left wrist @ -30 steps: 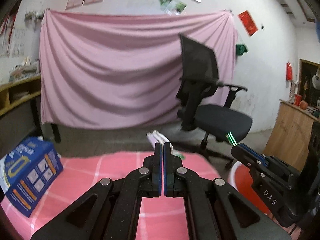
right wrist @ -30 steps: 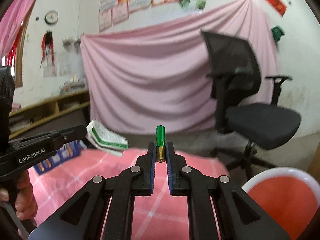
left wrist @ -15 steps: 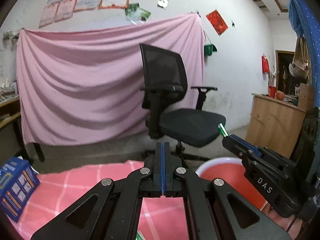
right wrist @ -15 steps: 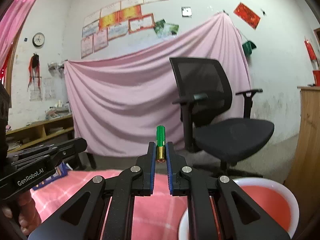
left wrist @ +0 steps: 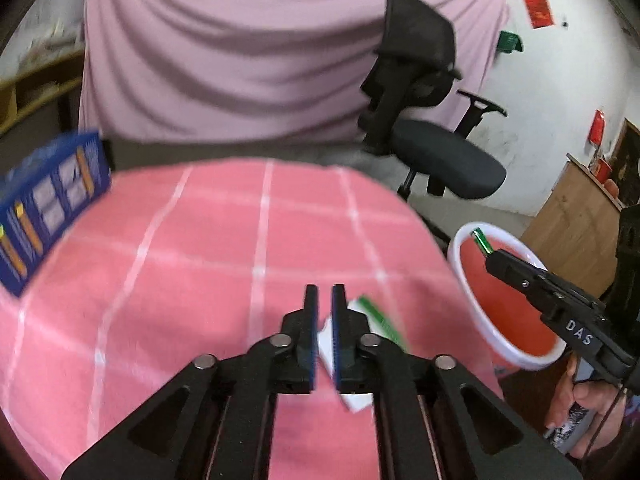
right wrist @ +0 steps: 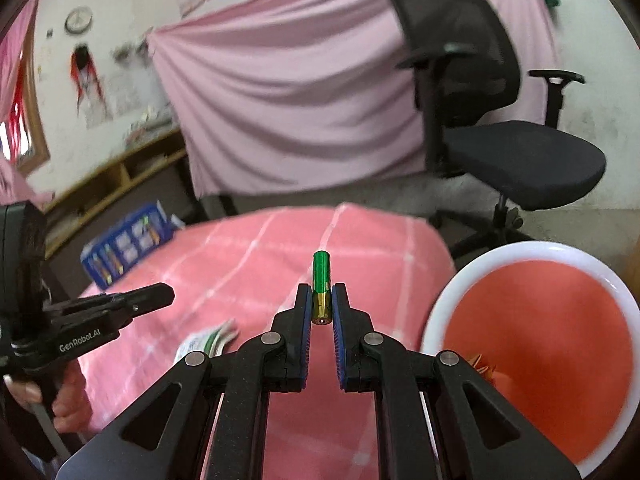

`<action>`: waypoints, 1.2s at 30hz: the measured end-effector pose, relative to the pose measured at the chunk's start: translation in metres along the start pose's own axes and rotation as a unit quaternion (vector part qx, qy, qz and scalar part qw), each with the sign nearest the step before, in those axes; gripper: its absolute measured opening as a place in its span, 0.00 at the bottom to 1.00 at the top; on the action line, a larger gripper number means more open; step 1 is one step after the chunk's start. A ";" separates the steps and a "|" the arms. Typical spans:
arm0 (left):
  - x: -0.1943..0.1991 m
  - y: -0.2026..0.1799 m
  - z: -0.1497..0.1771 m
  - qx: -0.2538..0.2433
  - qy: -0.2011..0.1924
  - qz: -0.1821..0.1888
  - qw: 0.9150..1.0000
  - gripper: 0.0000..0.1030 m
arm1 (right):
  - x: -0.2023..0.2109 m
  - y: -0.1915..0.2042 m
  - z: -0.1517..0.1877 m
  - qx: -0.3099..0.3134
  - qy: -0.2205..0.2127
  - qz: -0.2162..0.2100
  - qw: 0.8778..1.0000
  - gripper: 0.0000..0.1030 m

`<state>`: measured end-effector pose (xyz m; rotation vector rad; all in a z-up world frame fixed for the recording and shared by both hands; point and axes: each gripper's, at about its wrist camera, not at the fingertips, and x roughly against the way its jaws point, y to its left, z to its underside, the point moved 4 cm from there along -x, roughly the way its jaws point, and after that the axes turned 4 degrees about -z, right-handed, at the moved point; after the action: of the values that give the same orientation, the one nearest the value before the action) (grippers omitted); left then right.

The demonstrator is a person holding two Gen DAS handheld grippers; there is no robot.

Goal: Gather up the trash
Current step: 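Lift the packet and battery and carry both over the red basin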

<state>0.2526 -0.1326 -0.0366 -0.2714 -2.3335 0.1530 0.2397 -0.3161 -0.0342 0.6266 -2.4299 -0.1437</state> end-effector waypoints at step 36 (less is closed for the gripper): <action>0.013 -0.027 0.004 -0.024 0.022 0.034 0.999 0.05 | -0.039 -0.005 0.028 0.011 0.101 0.003 0.995 0.08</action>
<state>0.2371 -0.1555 -0.0256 -0.3747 -2.2867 0.1233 0.2525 -0.3032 -0.0792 0.6132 -2.2411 -0.0498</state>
